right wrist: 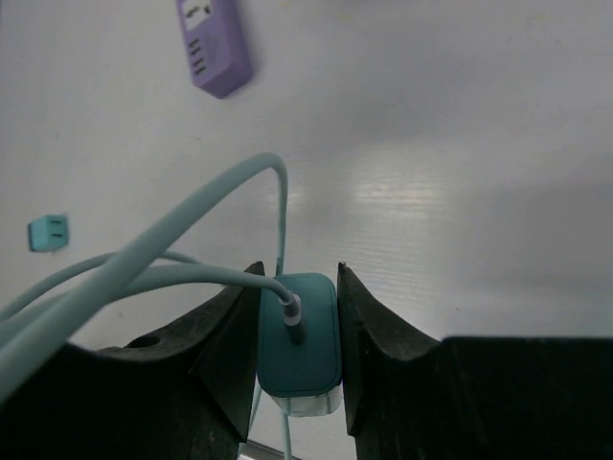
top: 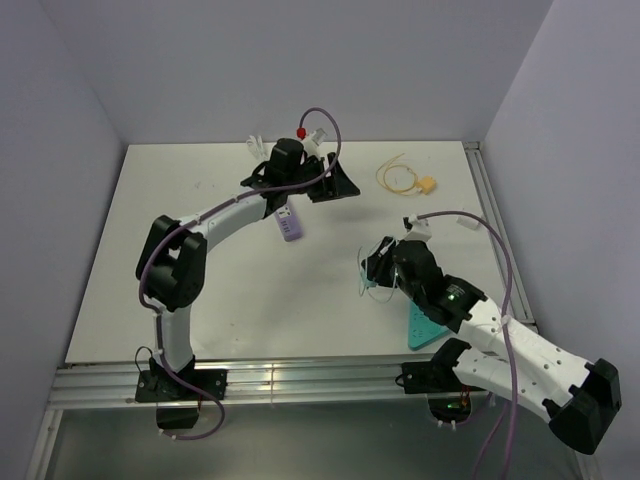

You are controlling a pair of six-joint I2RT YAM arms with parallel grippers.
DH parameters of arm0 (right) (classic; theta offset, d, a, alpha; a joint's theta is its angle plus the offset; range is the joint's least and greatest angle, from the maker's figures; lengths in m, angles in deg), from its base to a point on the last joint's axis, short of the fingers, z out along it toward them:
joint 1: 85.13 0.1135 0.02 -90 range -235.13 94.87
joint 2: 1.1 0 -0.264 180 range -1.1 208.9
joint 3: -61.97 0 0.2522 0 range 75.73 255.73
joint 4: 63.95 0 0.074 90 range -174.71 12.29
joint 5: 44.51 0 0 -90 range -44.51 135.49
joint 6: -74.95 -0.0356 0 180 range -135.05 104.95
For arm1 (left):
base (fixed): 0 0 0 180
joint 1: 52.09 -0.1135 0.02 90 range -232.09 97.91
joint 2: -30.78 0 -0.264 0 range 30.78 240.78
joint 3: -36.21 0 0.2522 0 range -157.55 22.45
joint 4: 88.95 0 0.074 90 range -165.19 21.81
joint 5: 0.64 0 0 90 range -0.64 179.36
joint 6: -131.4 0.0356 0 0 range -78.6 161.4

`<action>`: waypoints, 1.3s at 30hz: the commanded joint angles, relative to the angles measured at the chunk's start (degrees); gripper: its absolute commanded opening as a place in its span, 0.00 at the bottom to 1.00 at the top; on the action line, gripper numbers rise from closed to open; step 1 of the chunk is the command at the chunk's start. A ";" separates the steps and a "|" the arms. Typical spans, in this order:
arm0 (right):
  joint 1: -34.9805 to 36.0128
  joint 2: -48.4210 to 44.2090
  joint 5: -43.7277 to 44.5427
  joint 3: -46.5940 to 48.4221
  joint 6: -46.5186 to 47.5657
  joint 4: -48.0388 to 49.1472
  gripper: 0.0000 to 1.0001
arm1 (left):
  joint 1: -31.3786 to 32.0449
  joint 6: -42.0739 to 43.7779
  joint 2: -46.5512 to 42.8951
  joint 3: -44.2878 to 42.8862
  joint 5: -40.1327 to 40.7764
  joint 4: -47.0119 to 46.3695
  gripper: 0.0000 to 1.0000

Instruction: Insert the plug

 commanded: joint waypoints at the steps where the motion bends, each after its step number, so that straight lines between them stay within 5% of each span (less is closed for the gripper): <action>1: -4.14 3.35 -3.25 3.73 1.84 -1.15 0.00 | 0.34 2.65 -0.73 -4.69 3.06 1.01 0.74; 3: -4.76 4.50 -3.87 5.04 2.02 -1.41 0.00 | 0.34 3.62 -1.35 -4.79 4.46 3.64 0.92; 6: -6.34 6.70 -5.02 6.54 2.64 -1.94 0.00 | 0.52 5.91 -4.68 -3.04 9.64 6.20 0.99; 9: -7.84 7.41 -5.29 7.15 4.04 -0.97 0.00 | 1.31 6.61 -14.05 4.16 14.31 2.79 0.99; 16: -10.56 8.90 -3.97 9.79 6.42 -2.81 0.00 | 3.68 2.31 -32.44 28.12 10.28 -10.91 0.93; 21: -12.23 11.80 -5.28 12.60 3.79 -5.10 0.00 | 8.51 7.22 -42.38 37.75 8.68 -21.39 0.93; 25: -12.41 12.95 -9.06 13.31 1.85 -4.22 0.00 | 15.96 13.27 -44.33 40.82 16.67 -23.42 1.00; 30: -12.50 11.98 -13.10 13.05 -0.26 -2.73 0.00 | 28.00 23.46 -44.25 45.30 36.33 -29.39 1.00; 39: -12.59 11.28 -13.55 12.17 -0.61 -2.82 0.00 | 39.44 31.75 -40.82 46.36 47.00 -35.19 1.00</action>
